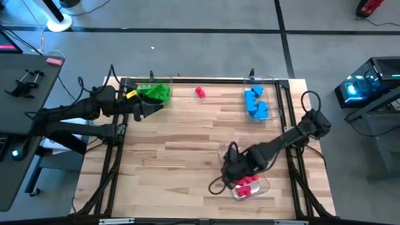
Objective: Sort blocks
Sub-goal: Put the red game piece into the bottom transparent bin
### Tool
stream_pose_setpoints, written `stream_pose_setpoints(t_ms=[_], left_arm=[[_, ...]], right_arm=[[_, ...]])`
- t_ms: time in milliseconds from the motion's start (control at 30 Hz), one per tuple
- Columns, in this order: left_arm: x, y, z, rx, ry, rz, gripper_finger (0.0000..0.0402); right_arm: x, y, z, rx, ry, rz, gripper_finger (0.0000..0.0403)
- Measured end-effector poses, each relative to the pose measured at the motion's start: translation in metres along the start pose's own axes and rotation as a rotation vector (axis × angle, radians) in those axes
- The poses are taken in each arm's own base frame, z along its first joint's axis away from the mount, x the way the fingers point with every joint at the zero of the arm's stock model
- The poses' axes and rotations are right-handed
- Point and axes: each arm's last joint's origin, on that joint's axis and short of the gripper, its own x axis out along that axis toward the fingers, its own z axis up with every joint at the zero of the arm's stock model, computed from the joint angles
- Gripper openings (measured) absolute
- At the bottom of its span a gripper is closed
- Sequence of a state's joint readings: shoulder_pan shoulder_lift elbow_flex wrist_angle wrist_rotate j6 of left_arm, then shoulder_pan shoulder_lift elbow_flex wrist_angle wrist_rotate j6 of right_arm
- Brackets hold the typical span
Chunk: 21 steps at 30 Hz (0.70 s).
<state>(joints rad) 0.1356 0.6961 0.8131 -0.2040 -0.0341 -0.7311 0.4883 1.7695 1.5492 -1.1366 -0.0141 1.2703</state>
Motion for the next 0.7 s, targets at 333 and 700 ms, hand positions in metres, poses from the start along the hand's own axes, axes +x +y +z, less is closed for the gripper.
stream_pose_setpoints(t_ms=[333, 700], left_arm=[[0.0, -0.003, 0.0, -0.001, 0.023, -0.059, 0.0275], [-0.002, -0.005, 0.002, -0.016, 0.029, -0.099, 0.0275]], right_arm=[[0.004, -0.019, 0.0, 0.09, 0.021, -0.15, 0.0125], [-0.034, 0.007, 0.075, -0.089, -0.337, 0.238, 0.0184]])
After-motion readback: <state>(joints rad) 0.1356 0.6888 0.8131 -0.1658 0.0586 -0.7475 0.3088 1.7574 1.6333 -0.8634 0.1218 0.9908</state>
